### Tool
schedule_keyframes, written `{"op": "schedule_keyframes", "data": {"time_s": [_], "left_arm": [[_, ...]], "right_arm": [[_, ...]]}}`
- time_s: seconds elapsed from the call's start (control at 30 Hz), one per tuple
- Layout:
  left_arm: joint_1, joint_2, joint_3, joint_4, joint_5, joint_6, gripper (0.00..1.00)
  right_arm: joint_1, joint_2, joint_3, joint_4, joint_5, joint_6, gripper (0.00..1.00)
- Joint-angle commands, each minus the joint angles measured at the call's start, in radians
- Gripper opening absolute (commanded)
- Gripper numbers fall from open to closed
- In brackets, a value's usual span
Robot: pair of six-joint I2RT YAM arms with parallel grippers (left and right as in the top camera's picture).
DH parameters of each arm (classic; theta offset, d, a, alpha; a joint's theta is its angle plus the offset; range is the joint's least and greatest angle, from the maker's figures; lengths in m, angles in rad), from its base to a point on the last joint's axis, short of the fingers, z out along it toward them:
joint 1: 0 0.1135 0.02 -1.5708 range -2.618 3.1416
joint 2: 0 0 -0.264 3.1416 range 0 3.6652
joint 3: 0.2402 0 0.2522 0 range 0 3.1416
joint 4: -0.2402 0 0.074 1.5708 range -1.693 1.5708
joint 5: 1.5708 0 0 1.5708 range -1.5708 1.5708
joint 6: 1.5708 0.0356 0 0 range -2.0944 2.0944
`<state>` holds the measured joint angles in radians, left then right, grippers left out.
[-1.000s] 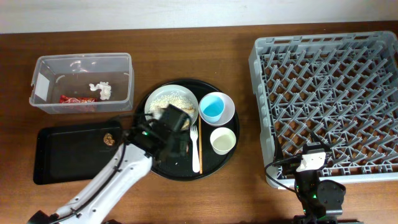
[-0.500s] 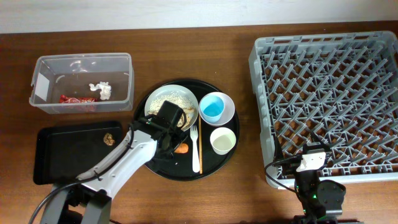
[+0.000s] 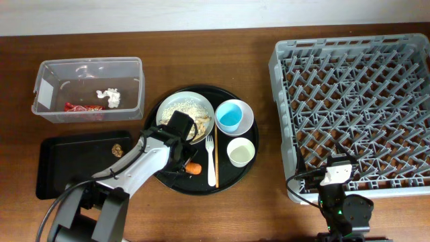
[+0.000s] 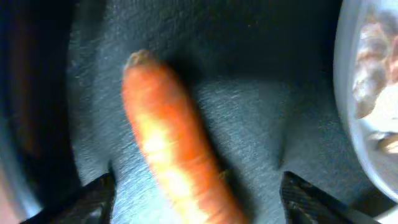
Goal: Sort waste into correct bins and load items into the dishwasher rack
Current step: 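Carry the carrot left and set it on the black tray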
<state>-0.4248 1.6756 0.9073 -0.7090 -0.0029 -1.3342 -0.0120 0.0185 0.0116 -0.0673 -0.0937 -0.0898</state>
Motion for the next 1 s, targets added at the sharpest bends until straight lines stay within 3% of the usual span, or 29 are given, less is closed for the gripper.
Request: {"op": "schedule_keyframes", "data": {"time_s": [0.0, 0.03, 0.1, 0.2, 0.47, 0.57, 0.63, 0.73, 0.77, 0.87, 0.97], "left_arm": [[0.002, 0.008, -0.046, 0.043, 0.008, -0.009, 0.69], [0.002, 0.008, -0.046, 0.045, 0.008, -0.009, 0.60], [0.002, 0.008, -0.046, 0.047, 0.011, -0.009, 0.54], [0.002, 0.007, -0.046, 0.047, 0.024, -0.008, 0.35], [0.002, -0.008, -0.045, 0.029, 0.034, 0.003, 0.22], [0.002, -0.077, -0.045, -0.012, -0.005, 0.003, 0.20], [0.002, -0.138, -0.045, -0.026, -0.019, 0.003, 0.13], [0.022, -0.211, -0.045, -0.039, -0.059, 0.026, 0.13], [0.070, -0.237, -0.045, -0.040, -0.057, 0.050, 0.13], [0.382, -0.346, -0.045, -0.070, 0.039, 0.177, 0.10], [0.589, -0.360, -0.045, -0.072, 0.036, 0.184, 0.11]], "right_arm": [[0.006, -0.006, -0.006, -0.004, 0.004, -0.007, 0.99], [0.006, -0.006, -0.006, -0.004, 0.004, -0.007, 0.99], [0.006, -0.006, -0.006, -0.004, 0.004, -0.007, 0.99], [0.006, -0.006, -0.006, -0.004, 0.004, -0.007, 0.99], [0.006, -0.006, -0.006, -0.004, 0.004, -0.007, 0.99], [0.006, -0.006, -0.006, -0.004, 0.004, -0.007, 0.99], [0.006, -0.006, -0.006, -0.004, 0.004, -0.007, 0.99], [0.006, -0.006, -0.006, -0.004, 0.004, -0.007, 0.99], [0.006, -0.006, -0.006, -0.004, 0.004, -0.007, 0.99], [0.006, -0.006, -0.006, -0.004, 0.004, -0.007, 0.99], [0.006, -0.006, -0.006, -0.004, 0.004, -0.007, 0.98]]}}
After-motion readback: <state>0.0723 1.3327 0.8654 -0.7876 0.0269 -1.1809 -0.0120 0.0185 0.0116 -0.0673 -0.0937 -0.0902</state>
